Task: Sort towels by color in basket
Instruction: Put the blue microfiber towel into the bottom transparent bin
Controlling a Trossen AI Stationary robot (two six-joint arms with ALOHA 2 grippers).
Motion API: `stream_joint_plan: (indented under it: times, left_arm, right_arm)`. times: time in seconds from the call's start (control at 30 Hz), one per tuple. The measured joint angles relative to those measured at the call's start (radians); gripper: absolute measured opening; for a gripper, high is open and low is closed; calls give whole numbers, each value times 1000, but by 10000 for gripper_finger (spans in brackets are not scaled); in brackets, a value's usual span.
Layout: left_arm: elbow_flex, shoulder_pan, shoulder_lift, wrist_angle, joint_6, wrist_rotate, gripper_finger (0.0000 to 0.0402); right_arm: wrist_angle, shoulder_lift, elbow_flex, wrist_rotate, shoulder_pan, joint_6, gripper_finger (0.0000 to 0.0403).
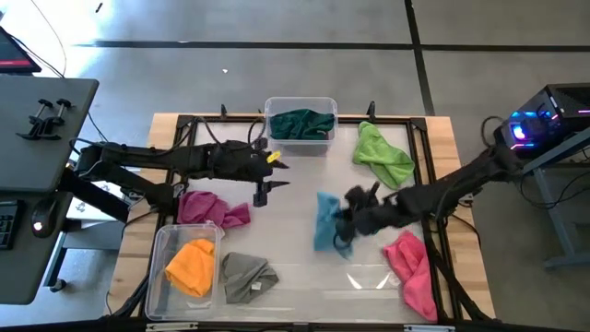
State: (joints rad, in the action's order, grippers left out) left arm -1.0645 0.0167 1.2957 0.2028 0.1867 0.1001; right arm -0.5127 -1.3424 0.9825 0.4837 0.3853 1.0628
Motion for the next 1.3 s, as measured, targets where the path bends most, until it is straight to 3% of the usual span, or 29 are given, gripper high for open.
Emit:
stream_joint_plan:
  times: [0.23,0.43,0.67,0.77,1.1,1.3]
  left_arm:
    - [-1,-46,0,-295,271,-31,198]
    - [-2,-69,2,-317,392,-34,236]
    - [-2,-106,4,-262,475,238,274]
    - [-2,-112,8,-272,471,279,275]
    - [-2,-114,67,-263,408,271,272]
    - [0,-126,73,-199,293,225,230]
  right_arm:
    - [291,60,0,6,-170,-144,9]
    - [592,27,0,-214,-292,-276,8]
    - [834,17,0,-414,-385,-284,8]
    - [878,11,0,-500,-402,-278,8]
    - [960,-61,0,-621,-398,-276,9]
    - [956,-84,0,-594,-385,-286,13]
